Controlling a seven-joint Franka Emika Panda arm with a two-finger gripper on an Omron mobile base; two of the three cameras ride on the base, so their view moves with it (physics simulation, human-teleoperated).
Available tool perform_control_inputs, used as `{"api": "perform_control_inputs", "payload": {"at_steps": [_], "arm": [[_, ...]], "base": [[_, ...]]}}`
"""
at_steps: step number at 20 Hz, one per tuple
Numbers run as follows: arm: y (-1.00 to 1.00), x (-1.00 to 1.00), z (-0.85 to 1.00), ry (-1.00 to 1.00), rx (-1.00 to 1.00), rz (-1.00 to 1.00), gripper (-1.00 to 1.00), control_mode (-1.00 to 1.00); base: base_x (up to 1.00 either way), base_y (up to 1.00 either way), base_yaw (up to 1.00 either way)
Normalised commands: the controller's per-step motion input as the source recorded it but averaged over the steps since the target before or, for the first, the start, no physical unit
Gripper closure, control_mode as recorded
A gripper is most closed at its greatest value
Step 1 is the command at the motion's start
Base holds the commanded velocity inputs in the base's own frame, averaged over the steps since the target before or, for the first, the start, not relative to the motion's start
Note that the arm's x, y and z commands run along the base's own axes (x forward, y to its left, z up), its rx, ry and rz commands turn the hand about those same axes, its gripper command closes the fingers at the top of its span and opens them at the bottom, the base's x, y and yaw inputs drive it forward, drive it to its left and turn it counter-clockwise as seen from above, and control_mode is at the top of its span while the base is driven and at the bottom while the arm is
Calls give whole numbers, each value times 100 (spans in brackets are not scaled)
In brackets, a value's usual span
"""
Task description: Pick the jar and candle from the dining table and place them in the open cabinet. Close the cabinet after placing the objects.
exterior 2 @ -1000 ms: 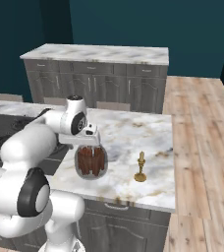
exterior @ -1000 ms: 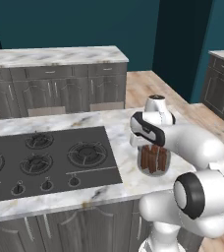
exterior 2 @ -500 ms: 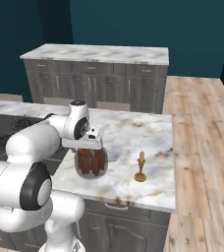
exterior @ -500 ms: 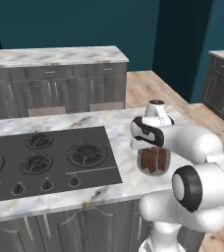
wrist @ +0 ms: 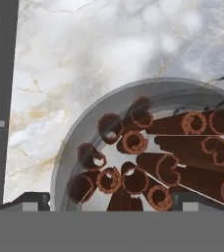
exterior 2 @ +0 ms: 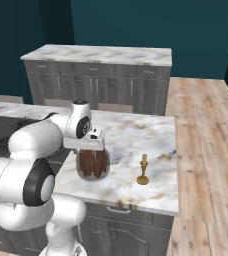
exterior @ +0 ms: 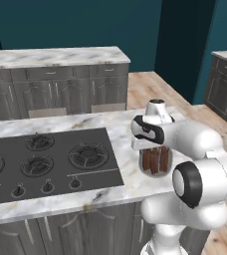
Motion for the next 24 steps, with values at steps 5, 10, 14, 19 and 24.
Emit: {"api": "perform_control_inputs", "payload": {"at_steps": [5,10,14,19,24], "arm": [[1,0,-17,7,0,0,100,-100],[0,0,-1,1,0,0,100,-100],[8,0,0,0,0,2,100,-100],[26,-2,23,-8,-2,15,100,-100],[16,0,82,-16,0,37,100,-100]], "base": [[0,0,0],[0,0,0],[0,0,0],[0,0,0],[0,0,0]]}}
